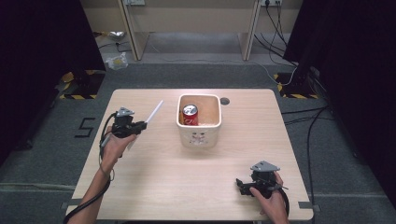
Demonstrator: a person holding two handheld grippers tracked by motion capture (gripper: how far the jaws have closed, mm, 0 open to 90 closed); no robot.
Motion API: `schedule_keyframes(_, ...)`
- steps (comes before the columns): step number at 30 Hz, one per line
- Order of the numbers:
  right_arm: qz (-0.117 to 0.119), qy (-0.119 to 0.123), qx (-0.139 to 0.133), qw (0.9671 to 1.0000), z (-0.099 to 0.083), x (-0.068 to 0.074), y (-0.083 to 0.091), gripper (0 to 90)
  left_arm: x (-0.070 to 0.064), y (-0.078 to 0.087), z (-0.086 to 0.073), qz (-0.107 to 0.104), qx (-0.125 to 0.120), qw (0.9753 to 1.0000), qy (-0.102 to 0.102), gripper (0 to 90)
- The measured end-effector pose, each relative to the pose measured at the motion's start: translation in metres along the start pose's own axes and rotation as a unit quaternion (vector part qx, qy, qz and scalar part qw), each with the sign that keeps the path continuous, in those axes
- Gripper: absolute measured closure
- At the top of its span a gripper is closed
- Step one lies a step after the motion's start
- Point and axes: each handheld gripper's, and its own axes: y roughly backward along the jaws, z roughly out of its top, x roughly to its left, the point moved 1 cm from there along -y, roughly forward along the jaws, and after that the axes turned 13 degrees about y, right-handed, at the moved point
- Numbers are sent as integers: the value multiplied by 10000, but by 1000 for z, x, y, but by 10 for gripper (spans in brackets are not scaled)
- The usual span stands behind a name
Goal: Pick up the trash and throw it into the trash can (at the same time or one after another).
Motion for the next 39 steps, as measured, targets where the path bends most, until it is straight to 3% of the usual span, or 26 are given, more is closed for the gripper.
schedule_keyframes(6, 0, -1, -2, 10000, 0, 0, 0, 5, -5, 10, 12, -102, -105, 9999, -46, 798)
schedule_keyframes(10, -5, 17, -12, 10000, 0, 0, 0, 5, -10, 15, 20, -311, -158, 9994, 2, 798)
schedule_keyframes(23, -4, 7, -13, 10000, 0, 0, 0, 5, -37, 22, 46, -447, -290, 9982, -273, 797)
schedule_keyframes(32, -4, 6, -12, 10000, 0, 0, 0, 5, -65, 23, 59, -587, -276, 9961, -600, 797)
schedule_keyframes(39, -10, 7, -17, 10000, 0, 0, 0, 5, -95, 20, 57, -807, -64, 9924, -929, 796)
